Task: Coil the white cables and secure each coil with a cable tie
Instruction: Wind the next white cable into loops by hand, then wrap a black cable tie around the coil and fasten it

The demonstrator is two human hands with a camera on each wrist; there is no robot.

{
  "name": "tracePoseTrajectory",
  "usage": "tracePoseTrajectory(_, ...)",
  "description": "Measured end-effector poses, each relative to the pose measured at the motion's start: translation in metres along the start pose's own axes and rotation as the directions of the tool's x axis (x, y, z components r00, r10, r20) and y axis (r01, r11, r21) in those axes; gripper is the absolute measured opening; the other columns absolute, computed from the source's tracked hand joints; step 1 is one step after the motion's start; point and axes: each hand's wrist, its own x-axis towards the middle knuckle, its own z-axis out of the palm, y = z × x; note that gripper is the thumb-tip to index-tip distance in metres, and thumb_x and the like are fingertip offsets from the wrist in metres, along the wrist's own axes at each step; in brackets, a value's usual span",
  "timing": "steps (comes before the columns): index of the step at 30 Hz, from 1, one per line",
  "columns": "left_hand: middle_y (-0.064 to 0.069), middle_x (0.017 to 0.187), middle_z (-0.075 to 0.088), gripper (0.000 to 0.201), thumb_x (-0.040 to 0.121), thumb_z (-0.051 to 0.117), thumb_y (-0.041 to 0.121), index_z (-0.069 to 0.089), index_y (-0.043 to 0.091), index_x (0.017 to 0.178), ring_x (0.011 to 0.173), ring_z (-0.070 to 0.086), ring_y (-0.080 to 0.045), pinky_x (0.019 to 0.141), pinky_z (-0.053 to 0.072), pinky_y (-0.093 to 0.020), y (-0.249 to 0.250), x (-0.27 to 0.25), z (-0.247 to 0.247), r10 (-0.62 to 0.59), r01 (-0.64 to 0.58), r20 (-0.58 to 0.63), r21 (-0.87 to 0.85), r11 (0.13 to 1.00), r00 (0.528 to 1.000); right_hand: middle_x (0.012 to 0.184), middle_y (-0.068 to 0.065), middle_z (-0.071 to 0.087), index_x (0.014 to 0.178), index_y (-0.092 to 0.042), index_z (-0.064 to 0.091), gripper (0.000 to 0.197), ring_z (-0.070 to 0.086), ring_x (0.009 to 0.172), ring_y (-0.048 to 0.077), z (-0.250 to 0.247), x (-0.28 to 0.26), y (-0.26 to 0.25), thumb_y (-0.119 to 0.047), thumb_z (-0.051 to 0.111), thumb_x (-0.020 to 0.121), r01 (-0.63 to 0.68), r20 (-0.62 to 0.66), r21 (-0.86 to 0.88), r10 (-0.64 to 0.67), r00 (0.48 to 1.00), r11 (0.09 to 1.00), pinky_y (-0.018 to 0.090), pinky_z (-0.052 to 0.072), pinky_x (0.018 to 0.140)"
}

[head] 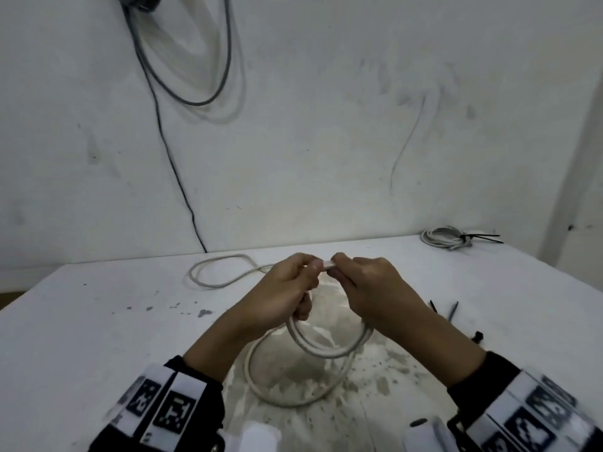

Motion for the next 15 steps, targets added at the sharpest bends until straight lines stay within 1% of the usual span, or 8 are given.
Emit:
tracePoseTrajectory(3, 0.003, 0.081, 0.055, 0.034, 0.097, 0.035, 0.040, 0.056, 0.015, 0.106, 0.051, 0.056, -0.006, 0.052, 0.043, -0.017, -0.008, 0.006, 0.019, 0.100, -0.095, 0.005, 0.359, 0.928, 0.995, 0.045, 0.009, 0.053, 0.075, -0.002, 0.060, 0.020, 0.034, 0.035, 0.024, 0.000, -0.018, 0.017, -0.016, 0.050, 0.087, -0.077, -0.025, -0.061, 0.076, 0.997, 0.995, 0.027, 0.030, 0.038)
tracePoseTrajectory(6, -0.004, 0.084, 0.066, 0.033, 0.096, 0.042, 0.036, 0.065, 0.012, 0.099, 0.061, 0.062, -0.007, 0.063, 0.048, -0.021, -0.016, 0.011, 0.039, 0.198, -0.145, -0.061, 0.478, 0.866, 0.978, 0.042, 0.008, 0.053, 0.071, -0.003, 0.060, 0.027, 0.044, 0.032, 0.029, 0.000, -0.038, 0.028, -0.019, 0.046, 0.087, -0.129, -0.047, -0.107, 0.125, 0.991, 0.986, 0.023, 0.027, 0.040)
tracePoseTrajectory(7, -0.005, 0.083, 0.069, 0.029, 0.095, 0.048, 0.032, 0.068, 0.011, 0.097, 0.064, 0.063, -0.009, 0.067, 0.051, -0.023, -0.018, 0.012, 0.046, 0.226, -0.161, -0.102, 0.437, 0.885, 0.969, 0.041, 0.007, 0.053, 0.069, -0.003, 0.060, 0.031, 0.044, 0.031, 0.029, -0.001, -0.044, 0.031, -0.021, 0.042, 0.087, -0.145, -0.058, -0.103, 0.140, 0.988, 0.984, 0.022, 0.028, 0.039)
tracePoseTrajectory(9, -0.009, 0.082, 0.072, 0.020, 0.091, 0.057, 0.019, 0.072, 0.009, 0.099, 0.071, 0.067, -0.011, 0.067, 0.055, -0.024, -0.021, 0.014, 0.062, 0.198, -0.166, -0.187, 0.172, 0.971, 0.962, 0.039, 0.007, 0.053, 0.067, -0.003, 0.060, 0.034, 0.046, 0.030, 0.028, -0.005, -0.055, 0.037, -0.023, 0.041, 0.086, -0.175, -0.087, -0.092, 0.167, 0.982, 0.980, 0.021, 0.034, 0.037)
tracePoseTrajectory(11, -0.013, 0.082, 0.071, 0.019, 0.088, 0.060, 0.008, 0.071, 0.004, 0.103, 0.068, 0.067, -0.011, 0.059, 0.054, -0.020, -0.024, 0.016, 0.075, 0.092, -0.120, -0.200, -0.130, 0.984, 0.976, 0.044, 0.009, 0.058, 0.070, -0.004, 0.063, 0.034, 0.053, 0.035, 0.025, -0.015, -0.061, 0.039, -0.025, 0.045, 0.090, -0.234, -0.052, -0.017, 0.232, 0.971, 0.972, 0.028, 0.045, 0.039)
tracePoseTrajectory(12, -0.013, 0.079, 0.071, 0.018, 0.087, 0.060, 0.005, 0.071, 0.003, 0.102, 0.062, 0.065, -0.010, 0.055, 0.051, -0.018, -0.026, 0.017, 0.080, 0.061, -0.101, -0.206, -0.191, 0.976, 0.977, 0.051, 0.010, 0.063, 0.075, -0.007, 0.066, 0.032, 0.058, 0.040, 0.021, -0.022, -0.061, 0.040, -0.027, 0.048, 0.092, -0.318, 0.027, 0.081, 0.317, 0.948, 0.945, 0.031, 0.049, 0.044)
tracePoseTrajectory(13, -0.012, 0.076, 0.070, 0.017, 0.087, 0.060, 0.003, 0.071, 0.003, 0.099, 0.056, 0.060, -0.009, 0.050, 0.047, -0.017, -0.028, 0.019, 0.085, 0.043, -0.090, -0.213, -0.217, 0.972, 0.976, 0.060, 0.011, 0.067, 0.081, -0.010, 0.070, 0.029, 0.062, 0.045, 0.016, -0.031, -0.062, 0.043, -0.029, 0.051, 0.093, -0.438, 0.139, 0.211, 0.417, 0.898, 0.874, 0.030, 0.053, 0.049)
tracePoseTrajectory(15, -0.008, 0.068, 0.069, 0.015, 0.086, 0.060, 0.002, 0.073, 0.008, 0.092, 0.048, 0.049, -0.007, 0.045, 0.039, -0.016, -0.033, 0.021, 0.091, 0.015, -0.073, -0.213, -0.269, 0.960, 0.977, 0.075, 0.015, 0.070, 0.090, -0.011, 0.072, 0.029, 0.064, 0.057, 0.013, -0.046, -0.067, 0.062, -0.033, 0.053, 0.092, -0.666, 0.270, 0.357, 0.610, 0.745, 0.655, 0.026, 0.056, 0.052)
